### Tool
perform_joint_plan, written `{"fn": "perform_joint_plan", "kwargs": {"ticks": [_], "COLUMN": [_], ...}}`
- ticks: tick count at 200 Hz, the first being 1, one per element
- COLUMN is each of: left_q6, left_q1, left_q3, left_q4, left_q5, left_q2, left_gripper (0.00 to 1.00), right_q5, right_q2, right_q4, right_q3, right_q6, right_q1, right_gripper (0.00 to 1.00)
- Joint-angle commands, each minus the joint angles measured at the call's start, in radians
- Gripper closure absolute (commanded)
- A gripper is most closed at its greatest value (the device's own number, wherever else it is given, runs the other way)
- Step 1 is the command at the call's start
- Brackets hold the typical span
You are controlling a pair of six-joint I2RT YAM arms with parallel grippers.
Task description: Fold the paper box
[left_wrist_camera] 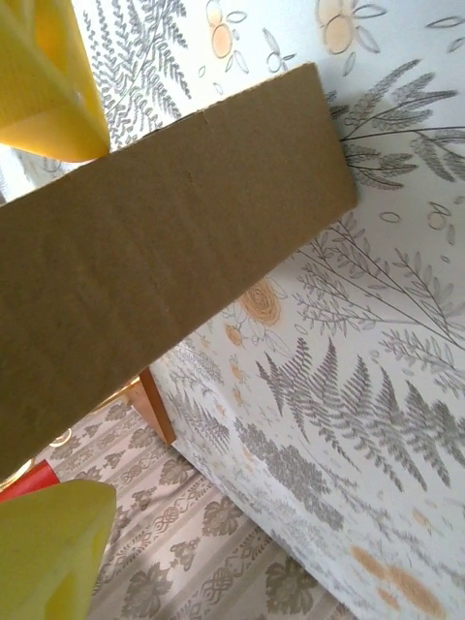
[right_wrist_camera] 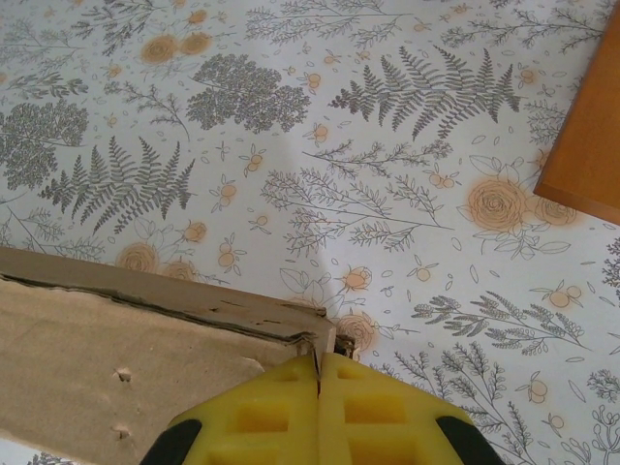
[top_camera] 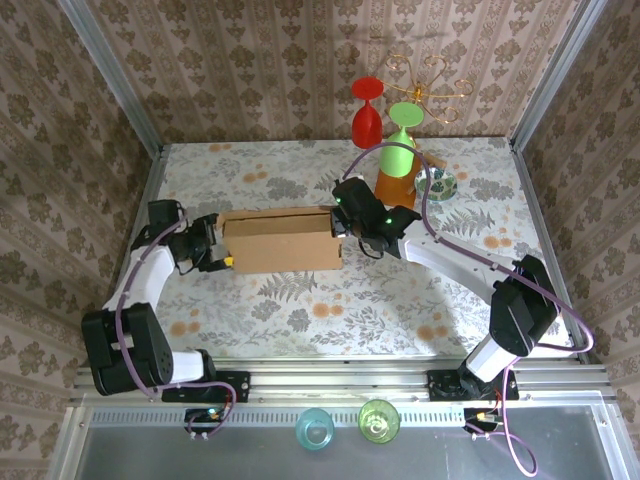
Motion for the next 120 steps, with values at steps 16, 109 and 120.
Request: {"fn": "perform_joint_plan", "kwargs": {"ticks": [16, 109, 120], "left_q6": [0.136, 1.349, 1.484], "left_q1": [0.068, 0.008, -0.026], "left_q3": [0.014, 0.282, 0.280], "left_q4": [-0.131, -0.216, -0.221], "left_q5": [-0.071, -0.233, -0.202], "left_q2": [-0.068, -0.199, -0.205], "left_gripper": [0.18, 0.50, 0.50], "right_q5": [-0.045, -0.064, -0.066], "right_q2": [0.033, 0.043, 0.042], "right_q4": [-0.072, -0.077, -0.080], "right_q3": [0.014, 0.034, 0.034], "right_q6": [-0.025, -0.042, -0.045], "right_q1": [0.001, -0.006, -0.008], "right_gripper": [1.00, 1.00, 1.00]}}
